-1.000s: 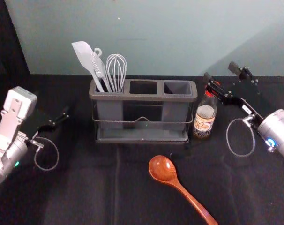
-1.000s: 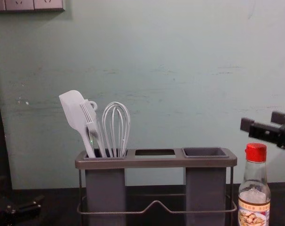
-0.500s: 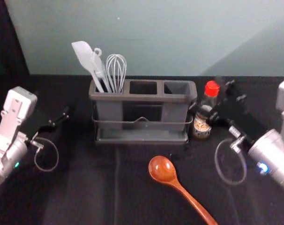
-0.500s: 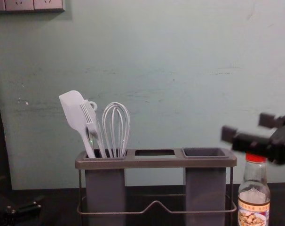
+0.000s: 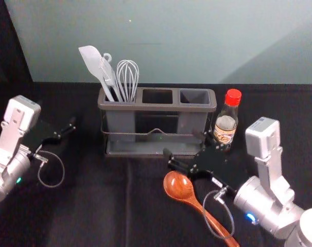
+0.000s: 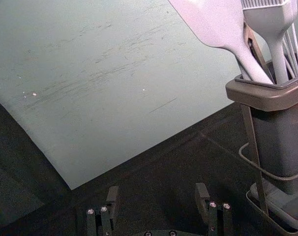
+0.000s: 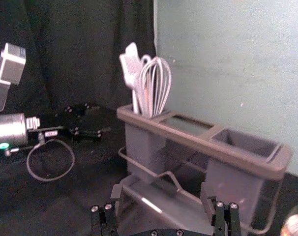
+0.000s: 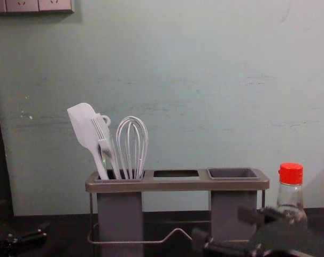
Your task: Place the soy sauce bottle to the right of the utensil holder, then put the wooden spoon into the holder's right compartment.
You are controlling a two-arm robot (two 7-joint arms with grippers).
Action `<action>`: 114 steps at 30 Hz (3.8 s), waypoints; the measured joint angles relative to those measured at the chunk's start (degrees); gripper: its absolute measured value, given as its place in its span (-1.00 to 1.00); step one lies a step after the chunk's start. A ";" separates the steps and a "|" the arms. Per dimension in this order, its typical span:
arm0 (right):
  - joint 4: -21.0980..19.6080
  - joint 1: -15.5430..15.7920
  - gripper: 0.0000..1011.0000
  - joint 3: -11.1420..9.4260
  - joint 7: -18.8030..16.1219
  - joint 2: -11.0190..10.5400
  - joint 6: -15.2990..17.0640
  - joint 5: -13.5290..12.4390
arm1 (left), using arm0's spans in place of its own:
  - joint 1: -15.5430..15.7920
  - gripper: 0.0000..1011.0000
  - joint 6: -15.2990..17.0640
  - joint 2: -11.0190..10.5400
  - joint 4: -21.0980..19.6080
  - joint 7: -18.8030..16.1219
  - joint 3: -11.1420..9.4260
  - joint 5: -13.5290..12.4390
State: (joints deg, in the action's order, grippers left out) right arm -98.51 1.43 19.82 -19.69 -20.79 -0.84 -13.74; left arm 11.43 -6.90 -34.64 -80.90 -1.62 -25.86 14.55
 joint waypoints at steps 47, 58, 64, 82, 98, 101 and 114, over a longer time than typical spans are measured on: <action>1.77 2.11 0.98 1.95 1.43 1.85 3.06 2.13 | 0.00 0.98 0.00 0.00 0.00 0.00 0.00 0.00; -9.09 2.90 0.98 1.98 4.69 0.32 22.32 4.96 | 0.00 0.98 0.00 0.00 0.00 0.00 0.00 0.00; -14.08 2.54 0.98 0.31 5.67 1.57 33.58 4.58 | 0.00 0.98 0.00 0.00 0.00 0.00 0.00 0.00; -13.21 -6.46 0.98 1.85 2.89 2.87 57.70 5.42 | 0.00 0.98 0.00 0.00 0.00 0.00 0.00 0.00; -4.40 -13.58 0.98 6.73 0.25 4.17 62.30 8.93 | 0.00 0.98 0.00 0.00 0.00 0.00 0.00 0.00; -3.45 -14.25 0.98 7.06 -0.09 4.47 62.56 9.49 | 0.00 0.98 0.00 0.00 0.00 0.00 0.00 0.00; -1.80 -15.05 0.98 7.11 -1.32 5.19 62.79 11.08 | 0.00 0.98 0.00 0.00 0.00 0.00 0.00 0.00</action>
State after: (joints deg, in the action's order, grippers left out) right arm -100.31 -13.62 26.94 -21.01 -15.60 61.95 -2.67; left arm 11.43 -6.91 -34.65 -80.90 -1.62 -25.86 14.55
